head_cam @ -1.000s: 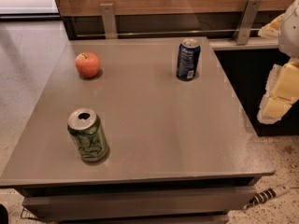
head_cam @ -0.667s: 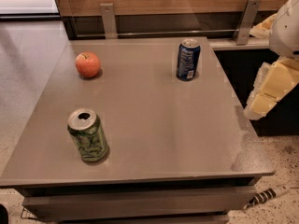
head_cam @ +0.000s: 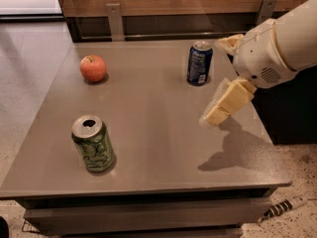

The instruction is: Pick apple

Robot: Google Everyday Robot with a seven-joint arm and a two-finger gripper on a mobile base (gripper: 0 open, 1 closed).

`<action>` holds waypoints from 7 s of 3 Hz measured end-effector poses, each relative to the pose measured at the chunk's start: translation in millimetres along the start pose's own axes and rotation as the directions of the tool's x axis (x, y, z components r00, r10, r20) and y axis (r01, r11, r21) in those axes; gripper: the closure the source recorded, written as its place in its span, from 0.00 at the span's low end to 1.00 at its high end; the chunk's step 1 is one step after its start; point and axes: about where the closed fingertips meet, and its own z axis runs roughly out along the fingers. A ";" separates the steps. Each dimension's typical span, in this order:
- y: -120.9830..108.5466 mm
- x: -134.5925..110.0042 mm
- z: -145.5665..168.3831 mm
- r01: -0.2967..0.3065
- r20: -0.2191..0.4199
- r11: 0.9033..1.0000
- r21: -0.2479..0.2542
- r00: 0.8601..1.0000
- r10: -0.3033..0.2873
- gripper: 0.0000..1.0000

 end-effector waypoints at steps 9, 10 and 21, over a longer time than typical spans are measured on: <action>-71.2 -139.7 288.6 -0.096 0.459 0.990 -0.100 0.879 0.131 0.00; -75.3 -146.8 310.6 -0.142 0.500 0.984 -0.103 0.848 0.175 0.00; -93.4 -220.8 255.6 -0.132 0.570 0.988 -0.074 0.807 0.151 1.00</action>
Offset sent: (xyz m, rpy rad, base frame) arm 0.0984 0.1370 0.0362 0.3293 -0.2080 0.0588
